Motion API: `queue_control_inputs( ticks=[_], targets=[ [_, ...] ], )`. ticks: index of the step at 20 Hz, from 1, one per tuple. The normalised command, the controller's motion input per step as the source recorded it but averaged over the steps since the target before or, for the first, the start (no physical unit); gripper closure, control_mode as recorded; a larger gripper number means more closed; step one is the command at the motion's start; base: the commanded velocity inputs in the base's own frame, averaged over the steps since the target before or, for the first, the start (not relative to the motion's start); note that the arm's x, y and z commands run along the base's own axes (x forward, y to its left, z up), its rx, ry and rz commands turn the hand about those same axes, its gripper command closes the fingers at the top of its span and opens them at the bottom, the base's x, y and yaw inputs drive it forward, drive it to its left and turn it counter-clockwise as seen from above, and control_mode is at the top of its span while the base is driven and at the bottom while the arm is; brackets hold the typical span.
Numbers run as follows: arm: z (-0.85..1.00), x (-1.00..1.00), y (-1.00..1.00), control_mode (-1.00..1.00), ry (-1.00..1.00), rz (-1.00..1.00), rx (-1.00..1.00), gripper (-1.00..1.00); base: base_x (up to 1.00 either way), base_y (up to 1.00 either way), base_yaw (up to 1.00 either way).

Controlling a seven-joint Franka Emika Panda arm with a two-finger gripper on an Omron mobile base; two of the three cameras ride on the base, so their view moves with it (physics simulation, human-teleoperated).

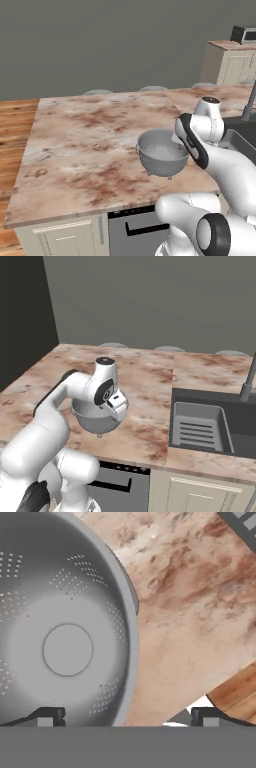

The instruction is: Pick the colander and teapot and place them in the sink. Then turn on the water.

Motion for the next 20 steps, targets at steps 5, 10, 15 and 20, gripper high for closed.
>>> queue_control_inputs(
  ticks=[5, 10, 15, 20],
  targets=[
    [-0.24, 0.19, 0.0, -1.0, 0.0, -0.03, 0.0, -1.0, 0.0, 0.0, 0.0],
    [-0.23, 0.21, 0.0, -1.0, 0.0, -0.03, 0.0, -1.0, 0.0, 0.0, 0.0],
    [-0.24, 0.2, 0.0, -1.0, 0.0, -0.03, 0.0, -1.0, 0.0, 0.0, 0.0],
    [-0.16, 0.0, 0.0, -1.0, 0.0, -0.01, 0.0, -1.0, 0.0, 0.0, 0.0]
  ],
)
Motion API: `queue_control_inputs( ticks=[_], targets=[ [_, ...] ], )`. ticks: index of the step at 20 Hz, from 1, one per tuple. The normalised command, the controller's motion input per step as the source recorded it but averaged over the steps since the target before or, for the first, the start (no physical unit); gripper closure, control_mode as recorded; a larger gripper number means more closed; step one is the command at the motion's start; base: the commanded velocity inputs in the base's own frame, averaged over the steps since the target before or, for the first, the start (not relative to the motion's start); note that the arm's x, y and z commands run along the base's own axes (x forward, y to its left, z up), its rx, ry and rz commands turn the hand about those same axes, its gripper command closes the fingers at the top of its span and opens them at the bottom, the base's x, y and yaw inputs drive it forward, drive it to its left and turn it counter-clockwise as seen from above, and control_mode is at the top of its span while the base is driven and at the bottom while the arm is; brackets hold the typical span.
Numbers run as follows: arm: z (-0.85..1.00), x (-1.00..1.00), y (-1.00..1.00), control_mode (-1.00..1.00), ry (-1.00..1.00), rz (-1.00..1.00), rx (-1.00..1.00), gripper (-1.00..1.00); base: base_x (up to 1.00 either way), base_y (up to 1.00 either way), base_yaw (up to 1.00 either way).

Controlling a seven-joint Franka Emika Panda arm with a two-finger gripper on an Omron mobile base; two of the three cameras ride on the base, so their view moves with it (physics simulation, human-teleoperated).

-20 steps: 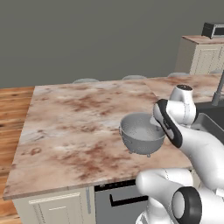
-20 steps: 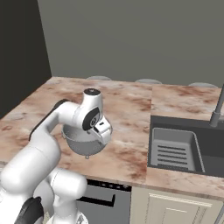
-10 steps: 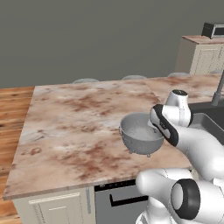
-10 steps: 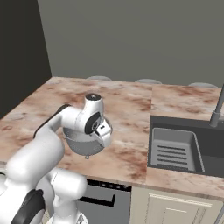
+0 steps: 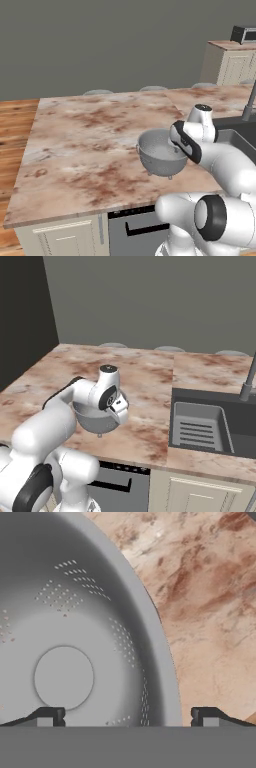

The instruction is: Pick the colander and teapot and place them in the sink. Then turn on the water.

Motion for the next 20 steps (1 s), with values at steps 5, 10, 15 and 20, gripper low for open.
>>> queue_control_inputs(
  ticks=[5, 10, 15, 20],
  targets=[
    [-0.1, 0.0, 0.0, -1.0, 0.0, 0.0, 0.0, -1.0, 0.0, 0.0, 0.0],
    [0.0, 0.0, 0.0, -1.0, 0.0, 0.0, 0.0, 1.0, 0.0, 0.0, 0.0],
    [0.0, 0.0, 0.0, -1.0, 0.0, 0.0, 0.0, 1.0, 0.0, 0.0, 0.0],
    [0.09, -0.01, -0.02, -1.0, 0.0, 0.0, 0.0, 1.0, 0.0, 0.0, 0.0]
  ],
)
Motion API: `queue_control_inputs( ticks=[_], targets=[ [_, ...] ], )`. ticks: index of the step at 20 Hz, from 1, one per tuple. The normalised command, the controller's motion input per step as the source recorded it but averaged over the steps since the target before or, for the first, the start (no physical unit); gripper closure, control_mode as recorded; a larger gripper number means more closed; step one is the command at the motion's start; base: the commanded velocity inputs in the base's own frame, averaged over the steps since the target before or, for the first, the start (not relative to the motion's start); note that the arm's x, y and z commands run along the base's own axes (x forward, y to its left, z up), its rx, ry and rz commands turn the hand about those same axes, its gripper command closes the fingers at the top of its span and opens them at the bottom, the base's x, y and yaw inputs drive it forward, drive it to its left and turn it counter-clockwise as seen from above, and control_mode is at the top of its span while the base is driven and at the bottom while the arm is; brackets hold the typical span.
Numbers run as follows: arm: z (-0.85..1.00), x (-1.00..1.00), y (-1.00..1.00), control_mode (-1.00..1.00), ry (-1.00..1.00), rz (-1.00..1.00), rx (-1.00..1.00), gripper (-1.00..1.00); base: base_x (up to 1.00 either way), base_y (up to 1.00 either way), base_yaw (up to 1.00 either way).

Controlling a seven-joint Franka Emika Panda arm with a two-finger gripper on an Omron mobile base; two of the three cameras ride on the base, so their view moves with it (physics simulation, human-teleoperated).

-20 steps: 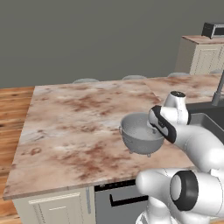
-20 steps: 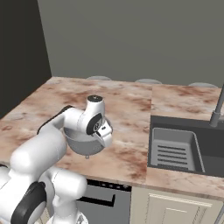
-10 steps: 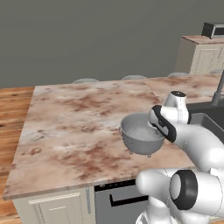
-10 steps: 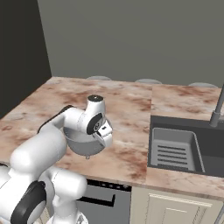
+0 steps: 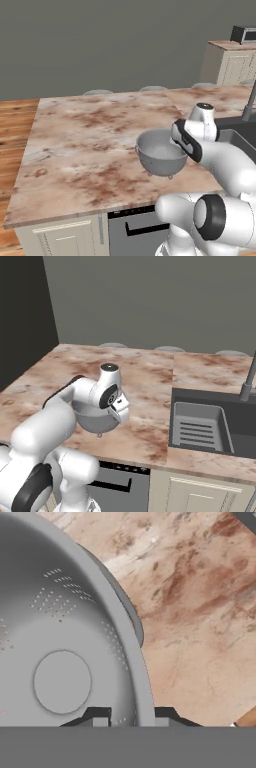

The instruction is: Pick the colander and teapot and place them in the sink. Then turn on the water.

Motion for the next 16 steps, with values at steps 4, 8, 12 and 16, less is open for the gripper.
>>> queue_control_inputs(
  ticks=[4, 8, 12, 16],
  targets=[
    [0.53, -0.25, -0.14, -1.0, 0.0, 0.0, 0.0, 1.0, 0.0, 0.0, 0.0],
    [0.77, -0.41, -0.39, -1.0, 0.0, 0.0, 0.0, 1.0, 0.0, 0.0, 0.0],
    [0.86, -0.44, -0.32, -1.0, 0.0, 0.0, 0.0, 1.0, 0.0, 0.0, 0.0],
    [0.74, -0.34, -0.17, -1.0, 0.0, -0.01, 0.0, 1.0, 0.0, 0.0, 0.0]
  ],
)
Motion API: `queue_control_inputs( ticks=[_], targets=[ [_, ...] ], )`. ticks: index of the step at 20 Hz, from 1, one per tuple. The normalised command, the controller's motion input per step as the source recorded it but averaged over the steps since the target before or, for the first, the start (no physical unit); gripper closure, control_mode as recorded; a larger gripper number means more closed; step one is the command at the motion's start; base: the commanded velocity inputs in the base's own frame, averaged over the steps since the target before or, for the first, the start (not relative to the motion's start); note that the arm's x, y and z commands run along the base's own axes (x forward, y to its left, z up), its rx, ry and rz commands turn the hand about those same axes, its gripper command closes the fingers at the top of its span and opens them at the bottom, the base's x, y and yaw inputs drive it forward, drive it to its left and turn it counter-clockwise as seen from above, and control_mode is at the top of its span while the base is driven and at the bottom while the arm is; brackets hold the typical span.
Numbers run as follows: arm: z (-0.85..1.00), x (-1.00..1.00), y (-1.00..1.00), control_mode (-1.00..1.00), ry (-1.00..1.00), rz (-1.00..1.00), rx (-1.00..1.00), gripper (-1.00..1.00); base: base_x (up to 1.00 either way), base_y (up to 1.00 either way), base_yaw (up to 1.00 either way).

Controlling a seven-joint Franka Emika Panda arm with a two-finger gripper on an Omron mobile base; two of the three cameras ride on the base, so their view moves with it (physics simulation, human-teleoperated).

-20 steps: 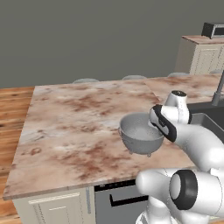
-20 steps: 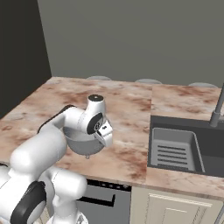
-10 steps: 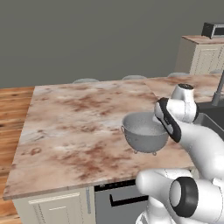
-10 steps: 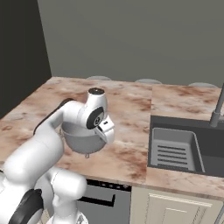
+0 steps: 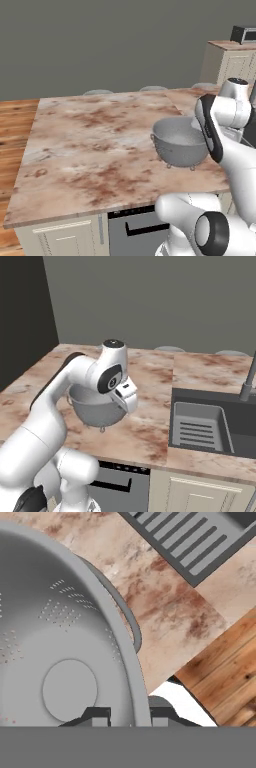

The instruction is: Pick the colander and teapot and place them in the sink. Then turn on the water.

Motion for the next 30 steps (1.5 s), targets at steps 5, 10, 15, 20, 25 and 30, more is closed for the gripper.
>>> queue_control_inputs(
  ticks=[5, 10, 15, 20, 25, 30],
  targets=[
    [0.62, -0.01, 0.03, -1.0, -0.01, -0.03, 0.01, 1.0, 0.0, 0.0, 0.0],
    [0.57, -0.03, 0.25, -1.0, -0.03, -0.05, 0.0, 1.0, 0.0, 0.0, 0.0],
    [0.18, -0.03, 0.29, -1.0, 0.0, -0.07, 0.0, 1.0, 0.0, 0.0, 0.0],
    [0.0, -0.29, 0.0, -1.0, 0.0, -0.16, 0.0, 1.0, 0.0, 0.0, 0.0],
    [0.0, -0.16, 0.0, -1.0, -0.04, -0.11, 0.0, 1.0, 0.0, 0.0, 0.0],
    [0.0, -0.02, 0.07, -1.0, -0.12, -0.02, 0.0, 1.0, 0.0, 0.0, 0.0]
  ],
)
